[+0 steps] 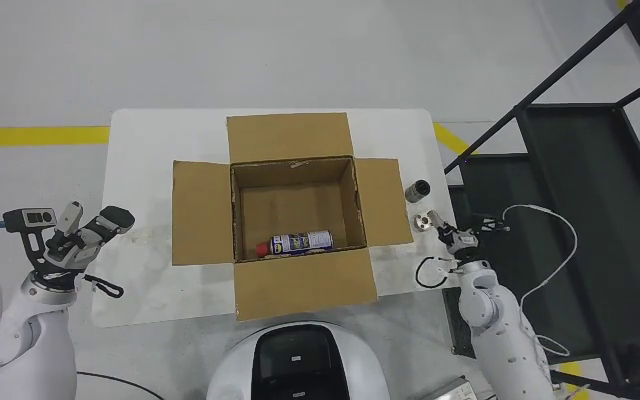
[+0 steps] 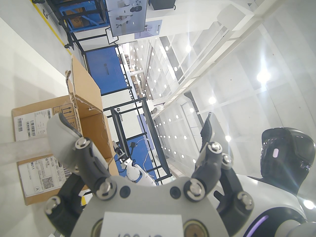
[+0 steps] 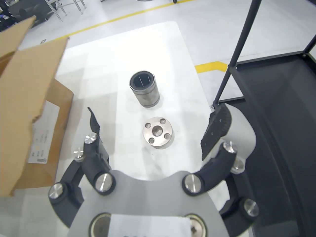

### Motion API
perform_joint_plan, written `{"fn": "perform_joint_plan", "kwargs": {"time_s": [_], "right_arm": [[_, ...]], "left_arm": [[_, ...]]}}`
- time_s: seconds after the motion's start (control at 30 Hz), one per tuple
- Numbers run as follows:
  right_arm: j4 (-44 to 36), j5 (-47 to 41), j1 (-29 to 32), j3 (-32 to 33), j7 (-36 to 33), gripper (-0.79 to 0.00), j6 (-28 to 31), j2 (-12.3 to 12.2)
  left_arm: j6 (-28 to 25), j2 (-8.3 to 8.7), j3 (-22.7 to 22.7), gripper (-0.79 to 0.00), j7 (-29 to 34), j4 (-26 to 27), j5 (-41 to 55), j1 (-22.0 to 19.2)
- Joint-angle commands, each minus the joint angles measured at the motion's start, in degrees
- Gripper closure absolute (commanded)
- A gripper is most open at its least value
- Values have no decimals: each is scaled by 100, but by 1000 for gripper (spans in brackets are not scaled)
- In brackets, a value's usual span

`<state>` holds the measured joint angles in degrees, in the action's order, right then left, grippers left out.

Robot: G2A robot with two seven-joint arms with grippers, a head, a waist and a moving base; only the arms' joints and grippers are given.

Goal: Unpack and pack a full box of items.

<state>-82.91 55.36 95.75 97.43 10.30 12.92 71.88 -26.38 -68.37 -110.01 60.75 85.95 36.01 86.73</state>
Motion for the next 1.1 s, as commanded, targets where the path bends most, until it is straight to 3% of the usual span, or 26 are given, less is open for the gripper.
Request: {"fn": "perform_joint_plan", "kwargs": {"time_s": [0.0,0.13,0.3,0.57,0.7,1.07], "right_arm": [[-577,-68,223,60,-161,-785,-18,-3],[-1615,-167,490,11,-928,-785,150,-22],[-2727,324,477,-314,-2550,-785,742,-102],[-3548,998,-40,-1152,-4068,-785,1214,-158],[-3609,913,-306,-1421,-4505,-785,1380,-172],[-3601,877,-320,-1427,-4529,-785,1384,-173]], "left_arm": [[0,0,0,-785,0,0,0,0],[0,0,0,-785,0,0,0,0],[0,0,0,-785,0,0,0,0],[0,0,0,-785,0,0,0,0],[0,0,0,-785,0,0,0,0],[0,0,0,-785,0,0,0,0]]}}
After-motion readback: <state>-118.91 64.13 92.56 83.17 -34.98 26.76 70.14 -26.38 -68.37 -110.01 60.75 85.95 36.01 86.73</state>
